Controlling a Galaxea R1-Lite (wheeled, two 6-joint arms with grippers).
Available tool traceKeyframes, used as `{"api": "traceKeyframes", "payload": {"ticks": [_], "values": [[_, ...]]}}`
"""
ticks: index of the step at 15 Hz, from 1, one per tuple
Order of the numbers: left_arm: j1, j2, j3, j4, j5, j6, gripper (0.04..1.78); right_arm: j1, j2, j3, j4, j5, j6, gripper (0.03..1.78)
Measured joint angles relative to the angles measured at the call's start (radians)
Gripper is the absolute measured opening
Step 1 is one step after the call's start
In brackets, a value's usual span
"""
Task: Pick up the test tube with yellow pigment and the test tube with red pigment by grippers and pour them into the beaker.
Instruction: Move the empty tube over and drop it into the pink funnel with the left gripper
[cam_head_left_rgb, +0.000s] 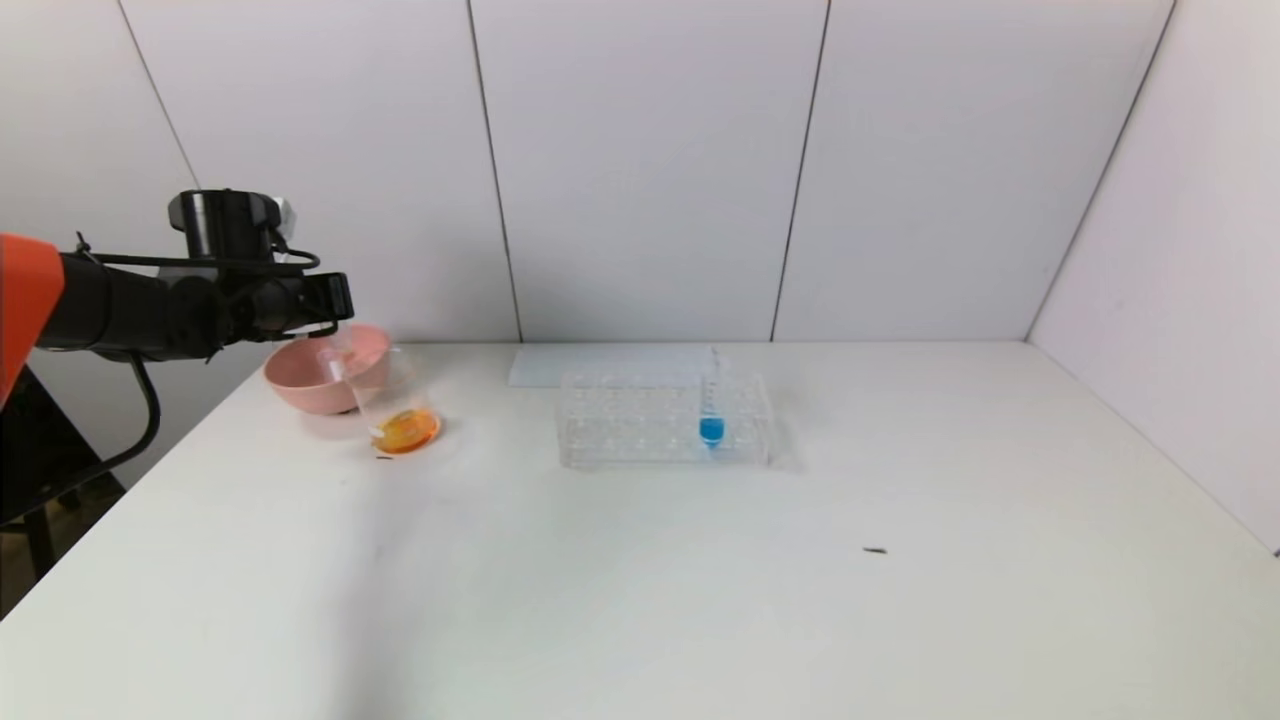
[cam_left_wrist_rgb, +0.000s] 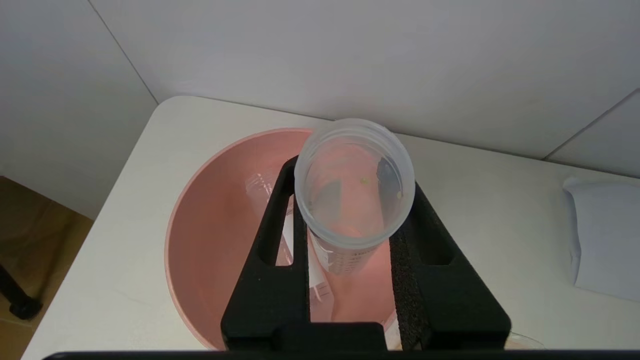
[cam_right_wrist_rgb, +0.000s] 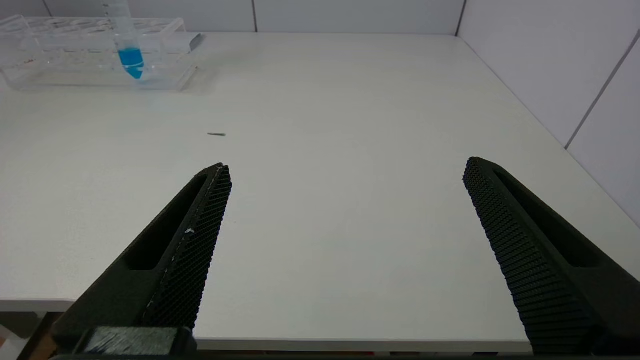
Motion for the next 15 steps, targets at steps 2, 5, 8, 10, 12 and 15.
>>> {"api": "traceKeyframes", "payload": {"ticks": [2,5,8,10,12,15], "values": [[0.000,0.016,-0.008,-0.002,0.000,-0.002,0.47,0.000,0.000,0.000,0.000,0.000,0.000,1.70],[0.003,0.042,-0.011,-0.004,0.000,-0.001,0.47,0.000,0.000,0.000,0.000,0.000,0.000,1.70],[0.003,0.067,-0.010,-0.018,-0.002,0.000,0.47,0.000,0.000,-0.001,0.000,0.000,0.000,1.70],[0.003,0.080,-0.007,-0.032,-0.003,0.000,0.47,0.000,0.000,-0.001,0.000,0.000,0.000,1.70],[0.004,0.086,0.000,-0.036,-0.002,0.000,0.47,0.000,0.000,0.000,0.000,0.000,0.000,1.70],[0.006,0.088,0.016,-0.037,-0.002,0.001,0.47,0.000,0.000,0.000,0.000,0.000,0.000,1.70]]}}
